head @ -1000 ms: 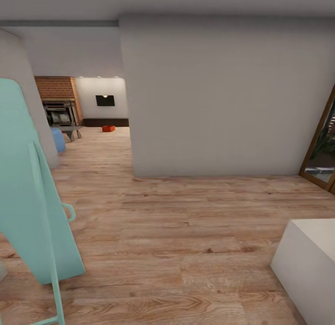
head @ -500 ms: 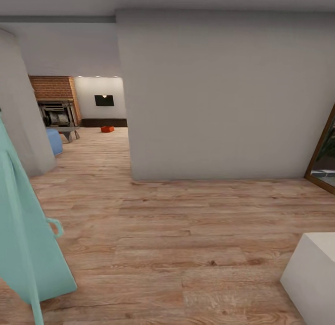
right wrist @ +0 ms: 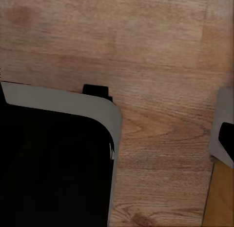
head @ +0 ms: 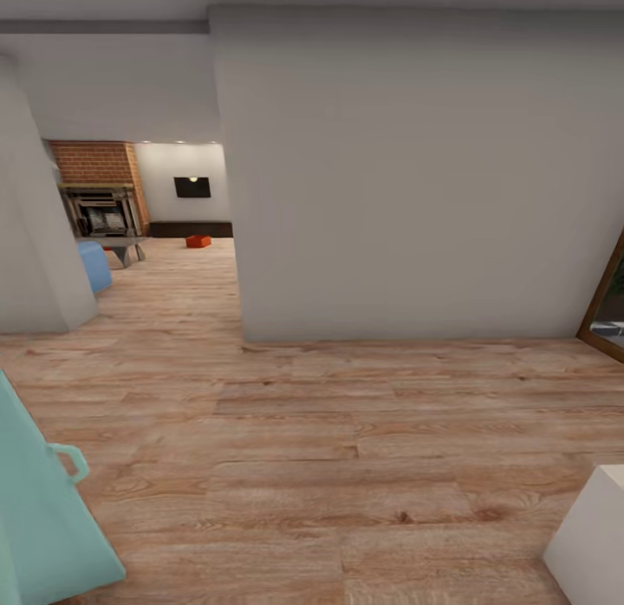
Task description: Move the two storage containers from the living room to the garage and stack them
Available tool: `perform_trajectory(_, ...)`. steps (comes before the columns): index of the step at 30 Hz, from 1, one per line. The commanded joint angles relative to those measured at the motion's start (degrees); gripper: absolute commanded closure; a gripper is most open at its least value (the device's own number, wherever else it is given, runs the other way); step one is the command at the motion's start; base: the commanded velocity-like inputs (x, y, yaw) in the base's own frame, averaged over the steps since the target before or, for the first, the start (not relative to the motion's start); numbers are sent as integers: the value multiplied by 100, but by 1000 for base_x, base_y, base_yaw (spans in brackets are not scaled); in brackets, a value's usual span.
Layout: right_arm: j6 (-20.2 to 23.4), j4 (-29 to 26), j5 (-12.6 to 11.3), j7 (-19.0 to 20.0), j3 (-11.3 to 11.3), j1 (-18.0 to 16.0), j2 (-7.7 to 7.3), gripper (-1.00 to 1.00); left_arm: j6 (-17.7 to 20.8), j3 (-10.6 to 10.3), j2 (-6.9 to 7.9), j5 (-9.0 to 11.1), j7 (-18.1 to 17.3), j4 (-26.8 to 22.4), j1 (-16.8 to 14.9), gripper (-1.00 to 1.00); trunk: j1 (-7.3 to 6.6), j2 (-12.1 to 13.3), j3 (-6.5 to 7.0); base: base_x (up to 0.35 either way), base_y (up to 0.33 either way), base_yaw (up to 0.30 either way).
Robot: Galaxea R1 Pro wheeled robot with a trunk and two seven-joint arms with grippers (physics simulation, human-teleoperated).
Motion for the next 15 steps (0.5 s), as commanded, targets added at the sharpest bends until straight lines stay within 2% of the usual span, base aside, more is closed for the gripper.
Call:
perform_trajectory(1,-34,18,-56,-3,50,-7,4,-100,-11,0,0,19,6,-3,-1,-100,3,-2,-5,322,0,0)
perform_trajectory(15,-24,18,-64,-5,43,-7,-5,-100,-29,0,0,19,6,-1,2,-100,3,-2,-5,324,0,0)
